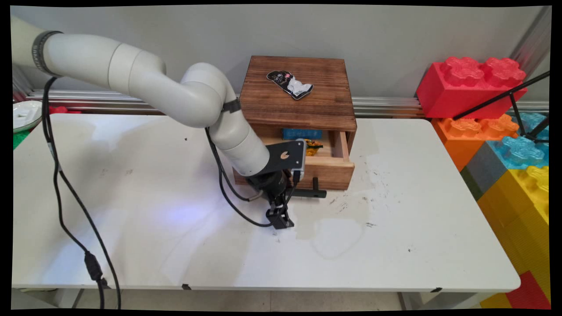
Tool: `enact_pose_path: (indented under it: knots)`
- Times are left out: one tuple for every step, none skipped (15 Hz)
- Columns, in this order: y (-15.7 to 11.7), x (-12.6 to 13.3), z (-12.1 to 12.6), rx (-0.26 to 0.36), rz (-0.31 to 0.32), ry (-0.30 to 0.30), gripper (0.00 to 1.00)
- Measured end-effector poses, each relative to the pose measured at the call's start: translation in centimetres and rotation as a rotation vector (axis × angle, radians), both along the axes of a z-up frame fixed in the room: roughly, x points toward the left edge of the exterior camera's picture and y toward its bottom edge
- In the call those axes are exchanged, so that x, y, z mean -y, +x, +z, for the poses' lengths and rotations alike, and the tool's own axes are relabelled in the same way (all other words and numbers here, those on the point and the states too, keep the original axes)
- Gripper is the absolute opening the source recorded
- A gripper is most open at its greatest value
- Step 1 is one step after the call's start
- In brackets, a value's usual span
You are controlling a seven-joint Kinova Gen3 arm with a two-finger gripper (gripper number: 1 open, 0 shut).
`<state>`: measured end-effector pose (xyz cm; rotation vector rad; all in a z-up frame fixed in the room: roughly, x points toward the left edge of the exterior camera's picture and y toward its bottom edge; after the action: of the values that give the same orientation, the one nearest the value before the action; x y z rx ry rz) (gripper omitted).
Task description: Open the drawer
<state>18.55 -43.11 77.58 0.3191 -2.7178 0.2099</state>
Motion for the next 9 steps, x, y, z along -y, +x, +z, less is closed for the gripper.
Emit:
enact_pose_path:
  knots:
    - [-0.1, -0.3, 0.0, -0.001, -0.001, 0.003, 1.00]
    - [-0.2, -0.7, 0.1, -0.004, -0.002, 0.007, 1.00]
    - [-0.2, -1.0, 0.1, -0.005, -0.003, 0.010, 1.00]
    - [-0.4, -1.5, 0.1, -0.007, -0.006, 0.015, 1.00]
    - [-0.5, -1.9, 0.2, -0.009, -0.008, 0.020, 1.00]
    - [-0.6, -2.4, 0.2, -0.011, -0.011, 0.025, 1.00]
    - [-0.7, -2.8, 0.3, -0.013, -0.015, 0.029, 1.00]
    - [-0.8, -3.1, 0.3, -0.015, -0.016, 0.031, 1.00]
    - [-0.8, -3.5, 0.3, -0.016, -0.018, 0.035, 1.00]
